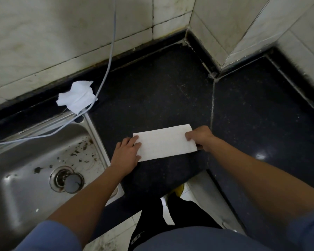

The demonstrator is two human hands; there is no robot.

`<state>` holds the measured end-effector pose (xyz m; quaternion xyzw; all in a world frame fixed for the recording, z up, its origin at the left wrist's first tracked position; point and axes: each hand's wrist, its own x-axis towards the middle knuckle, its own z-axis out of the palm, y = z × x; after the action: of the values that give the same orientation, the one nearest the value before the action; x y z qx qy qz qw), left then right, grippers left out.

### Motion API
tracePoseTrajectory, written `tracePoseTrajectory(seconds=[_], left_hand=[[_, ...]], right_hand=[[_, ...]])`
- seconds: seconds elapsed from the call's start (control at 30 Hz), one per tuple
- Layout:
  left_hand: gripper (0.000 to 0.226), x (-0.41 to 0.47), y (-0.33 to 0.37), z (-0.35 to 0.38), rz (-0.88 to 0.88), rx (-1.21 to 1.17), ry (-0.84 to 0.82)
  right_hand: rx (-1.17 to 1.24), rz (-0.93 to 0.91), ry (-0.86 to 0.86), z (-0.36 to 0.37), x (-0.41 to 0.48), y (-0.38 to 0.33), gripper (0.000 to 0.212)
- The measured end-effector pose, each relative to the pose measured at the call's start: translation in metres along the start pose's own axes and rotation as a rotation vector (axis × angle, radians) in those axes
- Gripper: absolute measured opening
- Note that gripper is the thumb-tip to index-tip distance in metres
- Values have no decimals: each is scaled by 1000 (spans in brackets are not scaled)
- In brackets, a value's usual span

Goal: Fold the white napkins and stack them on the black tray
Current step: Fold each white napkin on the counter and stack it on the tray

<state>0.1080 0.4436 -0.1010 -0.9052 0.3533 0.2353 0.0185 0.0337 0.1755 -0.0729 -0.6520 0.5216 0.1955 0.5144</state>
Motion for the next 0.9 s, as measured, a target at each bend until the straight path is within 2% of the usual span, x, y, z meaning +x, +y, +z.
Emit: tracePoseTrajectory(seconds=[0.13,0.3,0.43,0.53,0.67,0.77,0.83,0.9], left_hand=[[51,-6,-5,-2,-12,-88,67],[43,-21,-27,-8,-100,-175,159],[42,-35,-46,-6,-158,-200,156],[40,-45,-54,-2,-176,-219,153],[38,-51,-59,1,-186,-247,151],[38,-48,-56,-2,-161,-258,168],[40,-43,-48,-6,-116,-235,178],[44,-35,-36,-9,-35,-187,170]], right_hand=[[56,-103,-104,6,-29,-14,9],[-141,-277,-108,61,-43,-38,20],[-342,-308,-183,117,-44,-46,27],[-482,-348,-148,148,-40,-45,37],[-644,-396,-106,168,-35,-40,52],[-651,-413,-120,163,-34,-36,60],[-677,-530,-65,148,-36,-35,50],[-843,-758,35,127,-33,-31,39]])
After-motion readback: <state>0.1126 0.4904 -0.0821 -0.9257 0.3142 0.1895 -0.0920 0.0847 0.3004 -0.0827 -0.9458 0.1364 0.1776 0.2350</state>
